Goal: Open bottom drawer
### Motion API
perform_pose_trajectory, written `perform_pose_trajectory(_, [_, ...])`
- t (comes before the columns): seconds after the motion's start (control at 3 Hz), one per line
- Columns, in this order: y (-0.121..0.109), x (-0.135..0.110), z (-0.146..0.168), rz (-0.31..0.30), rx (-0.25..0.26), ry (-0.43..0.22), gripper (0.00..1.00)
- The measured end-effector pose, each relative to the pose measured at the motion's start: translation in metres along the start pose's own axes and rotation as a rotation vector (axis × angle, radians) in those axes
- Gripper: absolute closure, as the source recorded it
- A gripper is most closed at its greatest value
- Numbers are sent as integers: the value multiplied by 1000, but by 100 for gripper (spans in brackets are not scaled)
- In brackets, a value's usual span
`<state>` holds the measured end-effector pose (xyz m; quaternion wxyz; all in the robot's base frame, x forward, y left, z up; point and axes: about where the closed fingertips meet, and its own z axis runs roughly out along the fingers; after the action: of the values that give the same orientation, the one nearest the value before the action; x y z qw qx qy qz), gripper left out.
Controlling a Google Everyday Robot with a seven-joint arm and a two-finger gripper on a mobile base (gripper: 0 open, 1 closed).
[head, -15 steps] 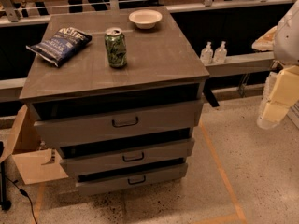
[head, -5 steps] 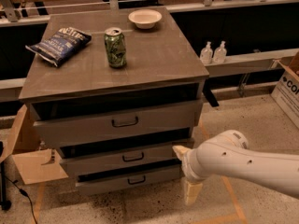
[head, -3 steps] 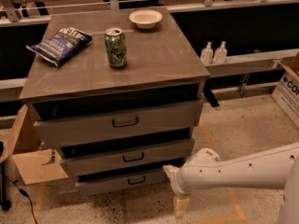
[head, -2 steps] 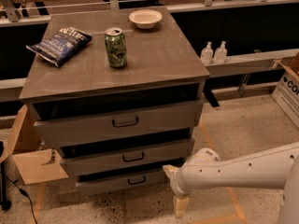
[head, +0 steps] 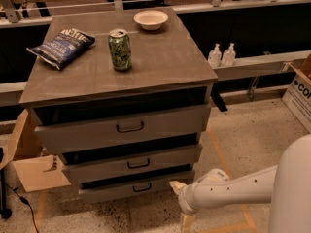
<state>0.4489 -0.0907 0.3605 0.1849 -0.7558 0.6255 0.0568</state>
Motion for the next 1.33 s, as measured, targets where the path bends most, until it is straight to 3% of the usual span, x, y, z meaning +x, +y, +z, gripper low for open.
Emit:
perform_pose_trajectory(0.67, [3, 17, 61, 19, 47, -74, 0])
perform_pose_trajectory(1.33, [-21, 43, 116, 58, 93, -83, 0])
